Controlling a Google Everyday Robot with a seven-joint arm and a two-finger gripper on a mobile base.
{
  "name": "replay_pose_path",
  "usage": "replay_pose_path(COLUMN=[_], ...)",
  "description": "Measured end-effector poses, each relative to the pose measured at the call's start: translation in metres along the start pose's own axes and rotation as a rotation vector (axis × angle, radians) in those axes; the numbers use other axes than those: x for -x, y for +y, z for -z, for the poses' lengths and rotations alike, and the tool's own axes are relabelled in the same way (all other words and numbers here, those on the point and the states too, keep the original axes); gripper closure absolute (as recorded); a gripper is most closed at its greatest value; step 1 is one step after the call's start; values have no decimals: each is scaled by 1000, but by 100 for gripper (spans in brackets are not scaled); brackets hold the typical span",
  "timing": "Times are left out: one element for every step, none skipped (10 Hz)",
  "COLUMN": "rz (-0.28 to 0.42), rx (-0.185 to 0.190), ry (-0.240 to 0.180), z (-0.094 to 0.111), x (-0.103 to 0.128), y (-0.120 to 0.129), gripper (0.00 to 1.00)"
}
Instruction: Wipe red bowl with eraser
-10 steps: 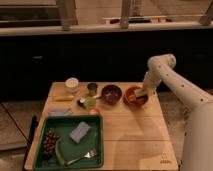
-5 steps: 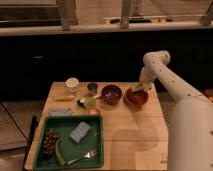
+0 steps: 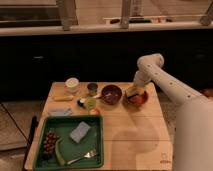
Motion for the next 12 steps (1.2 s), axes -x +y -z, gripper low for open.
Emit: replay_pose_path(rz=[3, -7, -25, -67, -92, -112, -128, -138, -142, -144, -138, -120], rx=[-2, -3, -8, -17, -22, -24, -26, -30, -33, -29, -23, -18], ry=[-14, -15, -13, -6, 0, 9, 18, 24, 26, 30, 35, 34], z=[2, 4, 7, 12, 14, 15, 14, 11, 8, 7, 2, -1], x=[1, -8, -19, -40, -48, -55, -60, -60, -59, -58, -52, -41], y=[7, 15, 19, 26, 24, 21, 13, -1, -9, -14, -21, -27], gripper=[100, 100, 100, 100, 100, 100, 100, 100, 100, 100, 100, 100])
